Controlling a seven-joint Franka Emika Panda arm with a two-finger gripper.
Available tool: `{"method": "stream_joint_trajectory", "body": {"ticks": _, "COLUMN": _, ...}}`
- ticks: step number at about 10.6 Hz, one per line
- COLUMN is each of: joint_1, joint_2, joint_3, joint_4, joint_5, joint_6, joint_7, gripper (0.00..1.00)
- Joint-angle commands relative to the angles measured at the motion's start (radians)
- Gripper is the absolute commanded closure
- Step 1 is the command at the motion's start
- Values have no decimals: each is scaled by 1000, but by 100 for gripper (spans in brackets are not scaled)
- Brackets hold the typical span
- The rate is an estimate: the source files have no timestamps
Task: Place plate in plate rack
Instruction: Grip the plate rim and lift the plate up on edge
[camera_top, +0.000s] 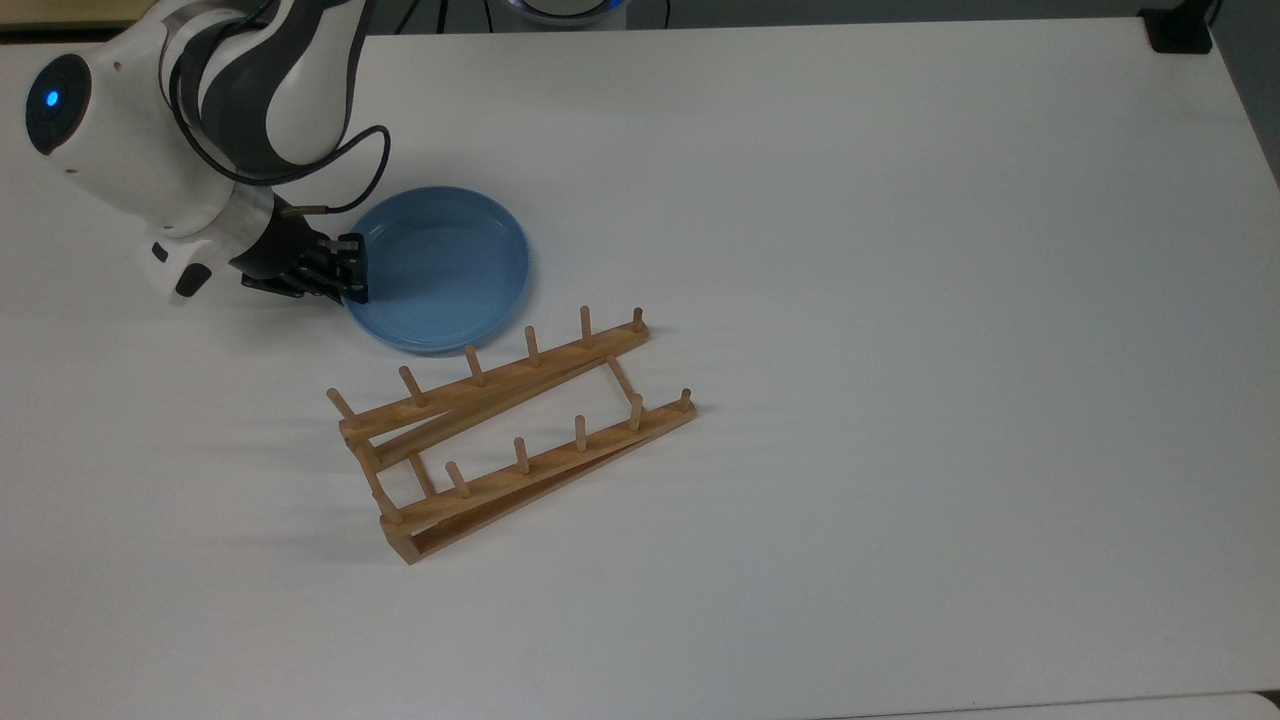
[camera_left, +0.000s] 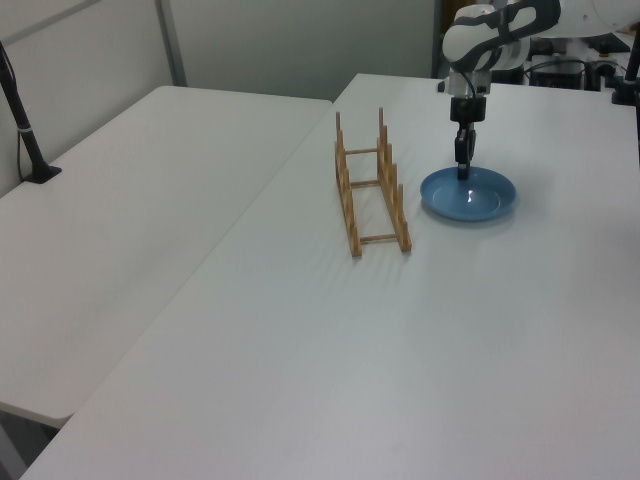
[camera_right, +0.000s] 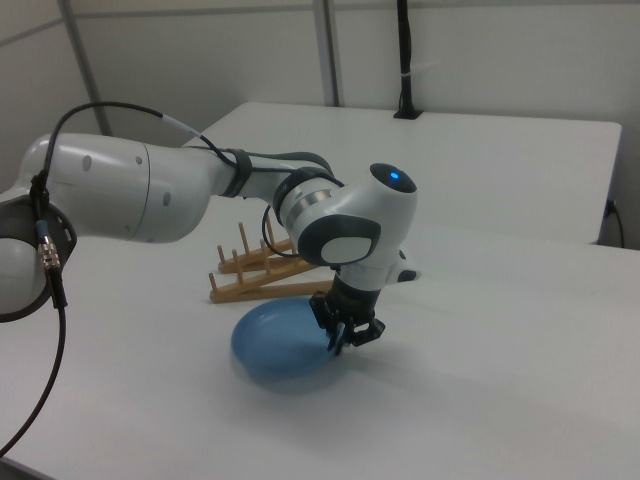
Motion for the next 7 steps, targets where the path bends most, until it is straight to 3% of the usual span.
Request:
{"method": "stream_joint_trajectory", "body": {"ticks": 1, "joint_1": 20, "joint_2": 2, "joint_3": -7, "joint_4": -9, "joint_5": 20, "joint_6": 19, "joint_7": -15, "gripper": 100}}
{"method": "stream_joint_trajectory", "body": {"ticks": 5, "joint_1": 19, "joint_2": -40, "joint_3": -20, "joint_4": -8, "joint_5": 16, "joint_6": -13, "joint_7": -24, "gripper": 100}}
{"method": "stream_joint_trajectory", "body": {"ticks": 7, "joint_1": 10, "joint_2": -104, "joint_3": -58, "joint_4": -9, "joint_5": 9, "joint_6": -91, "joint_7": -67, "gripper": 100}}
